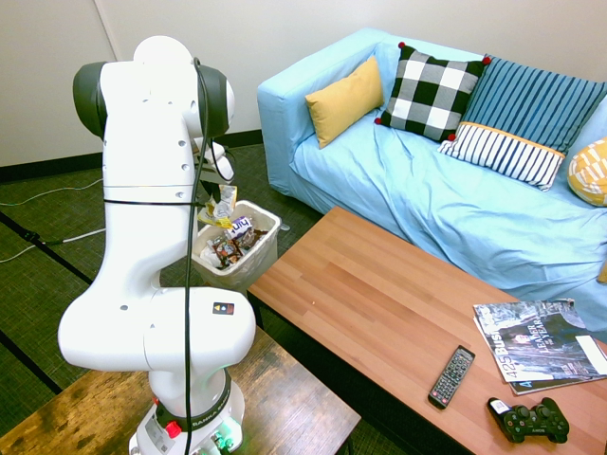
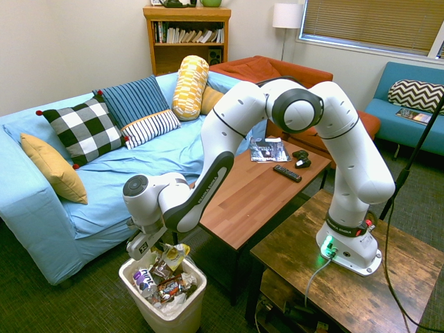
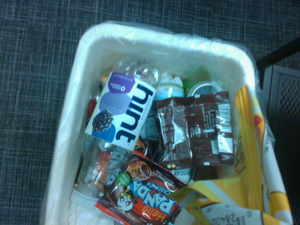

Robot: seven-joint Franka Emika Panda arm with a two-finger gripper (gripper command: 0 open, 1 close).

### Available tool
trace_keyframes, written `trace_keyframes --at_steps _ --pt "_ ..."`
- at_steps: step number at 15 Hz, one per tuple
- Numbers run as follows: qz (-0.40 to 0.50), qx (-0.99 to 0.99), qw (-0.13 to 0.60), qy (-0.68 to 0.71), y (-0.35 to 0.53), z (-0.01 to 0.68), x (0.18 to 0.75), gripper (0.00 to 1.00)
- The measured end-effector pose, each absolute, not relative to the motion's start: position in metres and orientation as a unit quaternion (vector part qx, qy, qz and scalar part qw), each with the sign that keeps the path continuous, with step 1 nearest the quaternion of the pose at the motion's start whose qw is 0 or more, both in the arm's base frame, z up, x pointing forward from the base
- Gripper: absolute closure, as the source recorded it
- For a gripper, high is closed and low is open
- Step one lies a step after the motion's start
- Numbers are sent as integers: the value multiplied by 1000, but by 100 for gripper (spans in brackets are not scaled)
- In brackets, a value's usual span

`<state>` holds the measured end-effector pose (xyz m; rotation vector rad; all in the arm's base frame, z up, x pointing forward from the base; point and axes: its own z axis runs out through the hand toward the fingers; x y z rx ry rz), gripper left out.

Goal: Throw the chip bag in the trash bin

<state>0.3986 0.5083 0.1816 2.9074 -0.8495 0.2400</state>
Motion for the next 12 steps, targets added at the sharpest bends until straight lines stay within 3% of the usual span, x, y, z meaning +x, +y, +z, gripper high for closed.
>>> trace_keyframes --at_steps 12 --pt "64 957 43 -280 502 172 408 0"
